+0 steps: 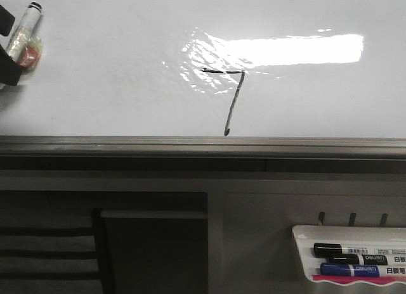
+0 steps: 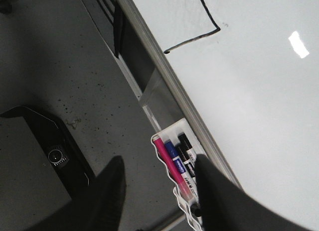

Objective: Write number 7 on whiteboard

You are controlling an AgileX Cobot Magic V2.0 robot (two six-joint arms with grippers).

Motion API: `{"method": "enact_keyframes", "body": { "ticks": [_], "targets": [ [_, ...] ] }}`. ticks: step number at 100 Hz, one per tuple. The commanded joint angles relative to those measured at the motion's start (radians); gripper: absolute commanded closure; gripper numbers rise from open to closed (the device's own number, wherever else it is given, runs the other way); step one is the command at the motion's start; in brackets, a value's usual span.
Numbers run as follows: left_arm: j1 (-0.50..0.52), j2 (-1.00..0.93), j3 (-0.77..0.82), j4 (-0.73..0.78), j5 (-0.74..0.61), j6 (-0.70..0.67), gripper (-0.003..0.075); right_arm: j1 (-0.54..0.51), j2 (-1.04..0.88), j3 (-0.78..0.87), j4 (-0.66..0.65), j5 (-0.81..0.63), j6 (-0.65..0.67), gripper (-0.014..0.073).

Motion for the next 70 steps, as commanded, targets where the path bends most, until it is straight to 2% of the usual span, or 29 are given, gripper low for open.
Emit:
{"method": "enact_keyframes", "body": {
  "ticks": [1,10,32,41,58,70],
  "targets": [
    [0.003,-0.016,-0.024,-0.032,-0.052,-0.006,0.0739,-0.006,-0.011,-0.031,-0.001,-0.054,-0.003,0.0305],
    [0.003,-0.016,-0.026,-0.030,-0.052,-0.004,0.0702,-0.006,-0.011,-0.031,-0.001,-0.054,-0.003,0.0305],
    [0.003,-0.016,-0.026,-0.030,-0.034,-0.002,0.0444,-0.006,-0.005,-0.031,0.024,-0.068,-0.003,0.0305],
    [0.003,-0.016,-0.031,-0.026,-0.028,-0.002,0.0374,-0.006,-0.003,-0.031,0.024,-0.070,-0.003,0.0305],
    [0.003,-0.056,-0.097,0.026,0.085,-0.002,0.0363,-0.006,-0.005,-0.031,0.007,-0.065,0.071,0.0305],
    [0.003,-0.132,-0.155,0.092,0.206,-0.002,0.0363,-0.006,-0.020,-0.031,-0.077,-0.039,0.221,0.0305]
  ]
}}
